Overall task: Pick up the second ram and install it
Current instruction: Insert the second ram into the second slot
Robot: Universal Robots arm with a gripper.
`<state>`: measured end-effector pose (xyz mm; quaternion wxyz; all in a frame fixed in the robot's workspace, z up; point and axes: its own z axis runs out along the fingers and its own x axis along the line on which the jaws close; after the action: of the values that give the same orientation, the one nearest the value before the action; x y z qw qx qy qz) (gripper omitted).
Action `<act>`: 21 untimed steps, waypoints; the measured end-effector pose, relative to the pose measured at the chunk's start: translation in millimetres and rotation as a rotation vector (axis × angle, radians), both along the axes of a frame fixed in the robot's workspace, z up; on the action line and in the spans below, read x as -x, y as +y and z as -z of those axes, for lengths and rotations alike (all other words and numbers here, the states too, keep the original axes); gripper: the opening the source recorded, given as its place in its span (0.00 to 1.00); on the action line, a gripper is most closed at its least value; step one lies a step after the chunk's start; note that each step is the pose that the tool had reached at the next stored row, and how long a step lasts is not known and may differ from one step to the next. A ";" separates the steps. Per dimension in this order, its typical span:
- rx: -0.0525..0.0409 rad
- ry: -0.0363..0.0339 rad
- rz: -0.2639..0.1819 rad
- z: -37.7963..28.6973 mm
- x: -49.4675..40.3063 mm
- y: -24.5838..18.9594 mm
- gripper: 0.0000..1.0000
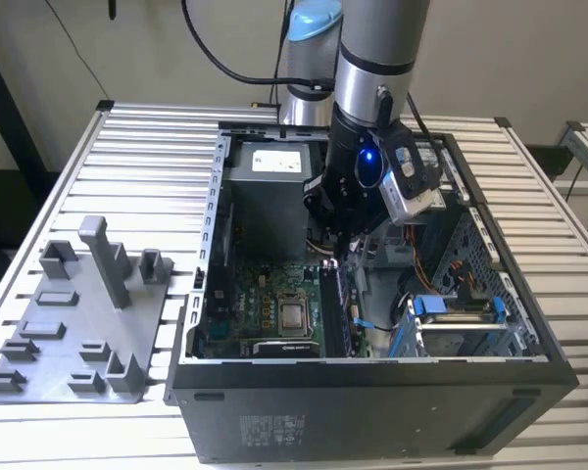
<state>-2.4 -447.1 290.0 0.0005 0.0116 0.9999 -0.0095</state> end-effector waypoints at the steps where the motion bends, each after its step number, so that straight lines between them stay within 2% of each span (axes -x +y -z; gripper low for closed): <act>1: 0.0000 0.0000 0.000 1.9 0.0 -0.1 0.14; 10: 0.0000 0.0000 0.019 19.8 2.2 -1.4 0.14; 17: -0.0001 0.0000 0.078 32.6 2.6 -2.7 0.14; 21: 0.0002 0.0010 0.076 39.4 2.6 -4.4 0.14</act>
<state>-5.0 -451.5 250.6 -0.0003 0.0496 0.9987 -0.0097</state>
